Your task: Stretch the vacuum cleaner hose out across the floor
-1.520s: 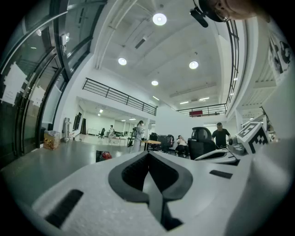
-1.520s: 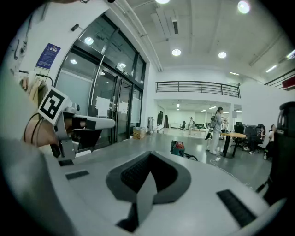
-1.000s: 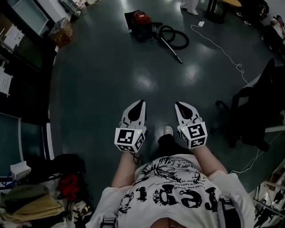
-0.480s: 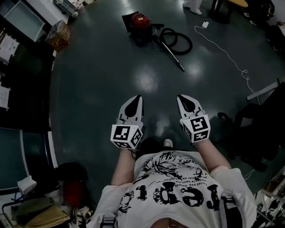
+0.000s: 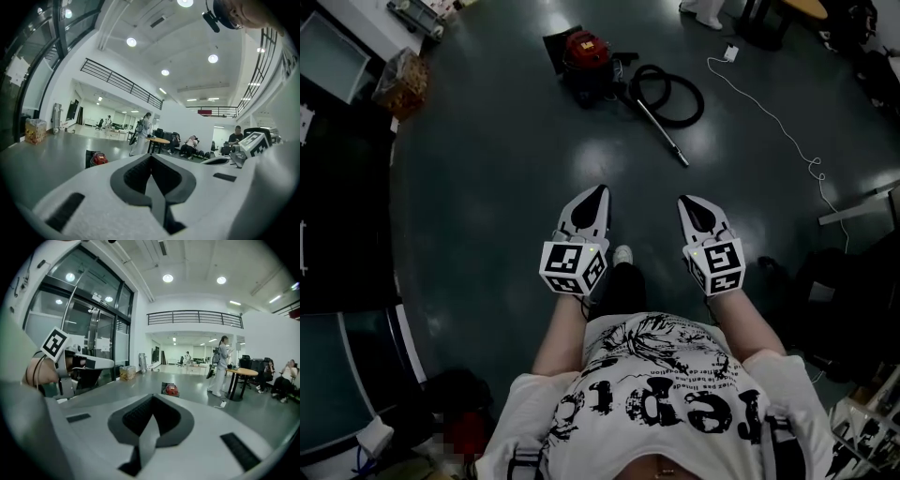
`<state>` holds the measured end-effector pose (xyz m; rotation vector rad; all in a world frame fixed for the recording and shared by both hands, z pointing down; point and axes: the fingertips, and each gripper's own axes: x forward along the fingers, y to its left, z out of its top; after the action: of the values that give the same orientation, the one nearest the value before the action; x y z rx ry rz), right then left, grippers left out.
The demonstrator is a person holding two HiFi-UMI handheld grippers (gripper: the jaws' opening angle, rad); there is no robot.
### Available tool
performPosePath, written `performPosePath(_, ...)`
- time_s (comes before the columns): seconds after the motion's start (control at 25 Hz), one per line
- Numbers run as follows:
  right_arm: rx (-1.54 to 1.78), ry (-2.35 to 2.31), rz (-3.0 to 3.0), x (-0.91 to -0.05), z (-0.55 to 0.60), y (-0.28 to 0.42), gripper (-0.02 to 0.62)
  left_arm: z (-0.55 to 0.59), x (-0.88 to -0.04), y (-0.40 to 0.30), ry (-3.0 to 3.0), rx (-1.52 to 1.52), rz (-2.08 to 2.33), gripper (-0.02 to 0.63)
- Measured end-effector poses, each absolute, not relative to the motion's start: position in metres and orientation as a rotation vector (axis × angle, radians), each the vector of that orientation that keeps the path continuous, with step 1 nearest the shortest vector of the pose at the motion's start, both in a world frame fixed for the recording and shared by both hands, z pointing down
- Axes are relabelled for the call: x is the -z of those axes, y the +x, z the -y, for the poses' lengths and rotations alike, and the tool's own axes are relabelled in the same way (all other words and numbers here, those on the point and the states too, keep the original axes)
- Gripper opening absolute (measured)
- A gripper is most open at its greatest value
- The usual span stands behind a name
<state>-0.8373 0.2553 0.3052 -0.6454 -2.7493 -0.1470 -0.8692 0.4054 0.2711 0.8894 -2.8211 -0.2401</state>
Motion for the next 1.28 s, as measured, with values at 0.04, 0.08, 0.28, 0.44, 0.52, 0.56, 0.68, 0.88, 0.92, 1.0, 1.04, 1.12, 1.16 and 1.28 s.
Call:
performPosePath(0.04, 0.145, -0.624, 2.754, -0.301, -0.258, -0.859, 0.002, -0.409, -0.268, -0.894, 0.907, 0.235, 2.816, 0.003)
performPosePath(0.08, 0.136, -0.606, 2.760, -0.298, -0.262, -0.880, 0.002, -0.414, -0.264, -0.916, 0.921, 0.221, 2.814, 0.004)
performPosePath(0.28, 0.090, -0.493, 2.791, -0.296, -0.267, -0.971, 0.002, -0.431, -0.267, -1.009, 0.993, 0.134, 2.787, 0.004)
performPosePath(0.44, 0.073, -0.506, 2.775, -0.303, -0.281, -1.027, 0.002, -0.445, -0.278, -1.070, 0.959, 0.159, 2.762, 0.005)
performPosePath(0.52, 0.099, -0.545, 2.766, -0.306, -0.285, -1.045, 0.002, -0.442, -0.288, -1.087, 0.960, 0.180, 2.731, 0.004)
performPosePath(0.56, 0.122, -0.554, 2.763, -0.309, -0.283, -1.055, 0.002, -0.438, -0.293, -1.096, 0.969, 0.173, 2.717, 0.003)
performPosePath(0.68, 0.144, -0.554, 2.750, -0.324, -0.269, -1.095, 0.002, -0.427, -0.310, -1.135, 0.963, 0.135, 2.696, 0.005)
performPosePath(0.88, 0.108, -0.579, 2.738, -0.345, -0.236, -1.179, 0.002, -0.397, -0.324, -1.219, 0.954, 0.112, 2.673, 0.003)
performPosePath(0.92, 0.106, -0.586, 2.734, -0.346, -0.229, -1.200, 0.002, -0.389, -0.321, -1.240, 0.963, 0.077, 2.679, 0.003)
performPosePath(1.0, 0.101, -0.614, 2.726, -0.343, -0.215, -1.244, 0.002, -0.372, -0.311, -1.287, 0.979, 0.021, 2.694, 0.005)
performPosePath(1.04, 0.102, -0.635, 2.727, -0.340, -0.208, -1.266, 0.003, -0.363, -0.305, -1.310, 0.988, 0.016, 2.702, 0.005)
performPosePath(1.12, 0.106, -0.669, 2.731, -0.335, -0.194, -1.308, 0.002, -0.346, -0.296, -1.353, 1.004, 0.032, 2.717, 0.003)
performPosePath(1.16, 0.101, -0.682, 2.732, -0.334, -0.189, -1.326, 0.002, -0.340, -0.294, -1.372, 1.003, 0.042, 2.723, 0.005)
performPosePath(1.28, 0.098, -0.714, 2.735, -0.337, -0.174, -1.373, 0.002, -0.326, -0.300, -1.418, 0.968, 0.082, 2.729, 0.003)
